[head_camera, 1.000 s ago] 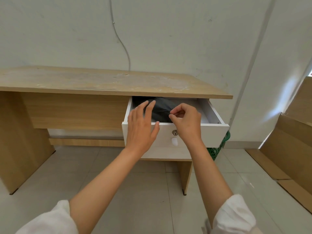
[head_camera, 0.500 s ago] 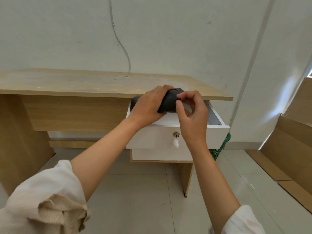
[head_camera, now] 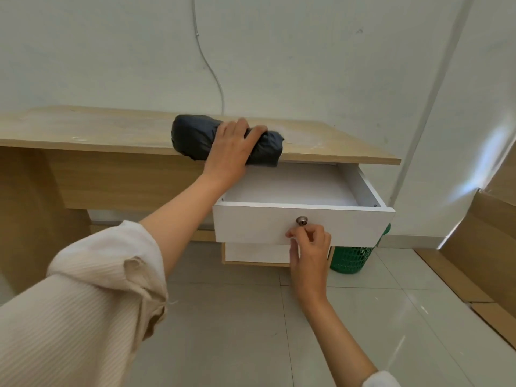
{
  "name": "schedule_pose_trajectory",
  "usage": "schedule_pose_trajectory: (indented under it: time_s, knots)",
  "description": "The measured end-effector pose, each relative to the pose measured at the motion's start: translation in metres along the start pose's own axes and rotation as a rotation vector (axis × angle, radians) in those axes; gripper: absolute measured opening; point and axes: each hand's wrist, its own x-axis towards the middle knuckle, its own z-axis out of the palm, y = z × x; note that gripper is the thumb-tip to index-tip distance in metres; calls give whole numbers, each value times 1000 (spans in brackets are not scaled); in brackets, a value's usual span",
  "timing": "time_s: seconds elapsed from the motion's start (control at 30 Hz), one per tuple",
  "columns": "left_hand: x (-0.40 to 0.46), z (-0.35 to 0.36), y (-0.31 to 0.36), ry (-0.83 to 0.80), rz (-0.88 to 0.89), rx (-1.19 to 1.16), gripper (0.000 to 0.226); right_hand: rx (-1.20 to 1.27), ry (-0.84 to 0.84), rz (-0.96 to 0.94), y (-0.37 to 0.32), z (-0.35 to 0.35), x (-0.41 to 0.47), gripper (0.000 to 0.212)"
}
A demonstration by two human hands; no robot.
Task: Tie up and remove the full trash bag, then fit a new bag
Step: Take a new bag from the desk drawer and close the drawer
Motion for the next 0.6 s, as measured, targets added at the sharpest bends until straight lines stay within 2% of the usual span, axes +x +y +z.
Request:
schedule_pose_trajectory:
  time_s: [0.17,0.3,0.5,0.6]
  knots:
    - [-13,28,-3,-142,-69,-168,77,9,-24,-26,4,0,6,33]
    - [1,31,-4,-198,-138,-198,70,37,-28,-45,5,0,7,35]
    - [17,33,-9,-337,-173,-212,68,66,-55,-76,7,13,55,21]
    - [21,34,-15,-392,-173,-223,68,90,-89,-67,12,28,79,22]
